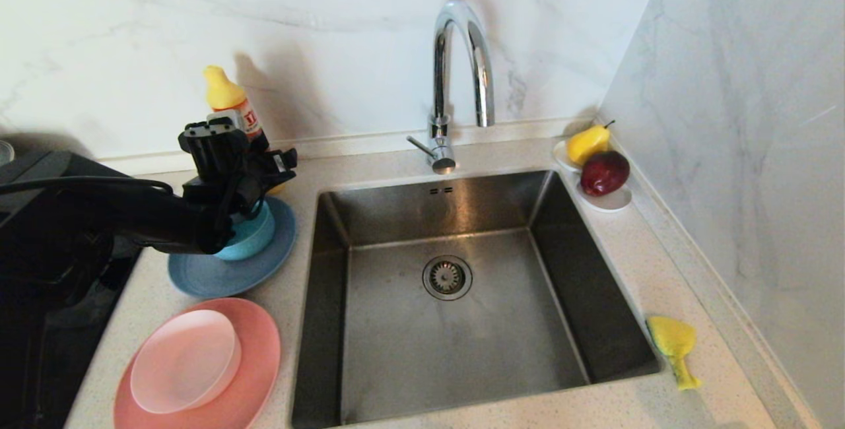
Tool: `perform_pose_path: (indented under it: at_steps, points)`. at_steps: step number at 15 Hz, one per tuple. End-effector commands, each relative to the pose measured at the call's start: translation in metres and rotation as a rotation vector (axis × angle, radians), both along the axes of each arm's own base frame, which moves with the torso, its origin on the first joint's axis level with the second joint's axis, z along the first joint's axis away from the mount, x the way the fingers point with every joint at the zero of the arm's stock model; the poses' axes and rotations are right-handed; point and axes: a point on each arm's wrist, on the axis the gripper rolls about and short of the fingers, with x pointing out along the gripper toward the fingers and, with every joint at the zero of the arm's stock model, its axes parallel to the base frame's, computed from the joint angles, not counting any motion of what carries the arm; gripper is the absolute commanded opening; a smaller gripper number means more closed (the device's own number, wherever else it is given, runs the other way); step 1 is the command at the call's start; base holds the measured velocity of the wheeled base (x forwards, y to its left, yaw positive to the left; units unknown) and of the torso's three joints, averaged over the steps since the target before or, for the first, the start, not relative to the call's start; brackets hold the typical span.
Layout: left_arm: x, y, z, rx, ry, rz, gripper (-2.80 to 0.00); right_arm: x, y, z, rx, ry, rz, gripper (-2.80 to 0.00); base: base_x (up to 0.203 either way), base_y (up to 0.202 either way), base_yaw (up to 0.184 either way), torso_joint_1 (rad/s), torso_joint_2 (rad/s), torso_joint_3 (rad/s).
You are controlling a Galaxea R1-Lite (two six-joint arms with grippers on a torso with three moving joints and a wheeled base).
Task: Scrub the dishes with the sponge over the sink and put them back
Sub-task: Grab the dish soap
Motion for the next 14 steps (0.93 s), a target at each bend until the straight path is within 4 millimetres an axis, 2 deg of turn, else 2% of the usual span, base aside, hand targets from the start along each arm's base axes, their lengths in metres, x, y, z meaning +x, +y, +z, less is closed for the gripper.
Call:
perform_pose_path:
  at_steps: [1, 5, 11, 12, 14]
  points:
    - [0.011, -0.002, -0.006, -0.003, -0.012, 0.0, 0.0, 0.0, 0.0, 0.0, 0.0, 0.0, 0.001, -2.8, 0.0, 0.0, 0.0, 0.0, 0.0, 0.0]
    - [0.021, -0.001, -0.005, -0.004, -0.042, 0.021, 0.0, 0.0, 0.0, 0.0, 0.0, 0.0, 0.001, -2.8, 0.0, 0.0, 0.0, 0.0, 0.0, 0.0]
    - [0.025, -0.002, -0.001, -0.005, -0.054, 0.022, 0.0, 0.0, 0.0, 0.0, 0.0, 0.0, 0.001, -2.8, 0.0, 0.0, 0.0, 0.0, 0.0, 0.0]
    - [0.026, -0.002, -0.001, -0.005, -0.053, 0.026, -2.8, 0.0, 0.0, 0.0, 0.0, 0.0, 0.001, -2.8, 0.0, 0.0, 0.0, 0.0, 0.0, 0.0]
    - [0.029, -0.002, 0.0, -0.005, -0.055, 0.034, -2.8, 0.0, 0.0, 0.0, 0.0, 0.0, 0.001, -2.8, 0.0, 0.0, 0.0, 0.0, 0.0, 0.0]
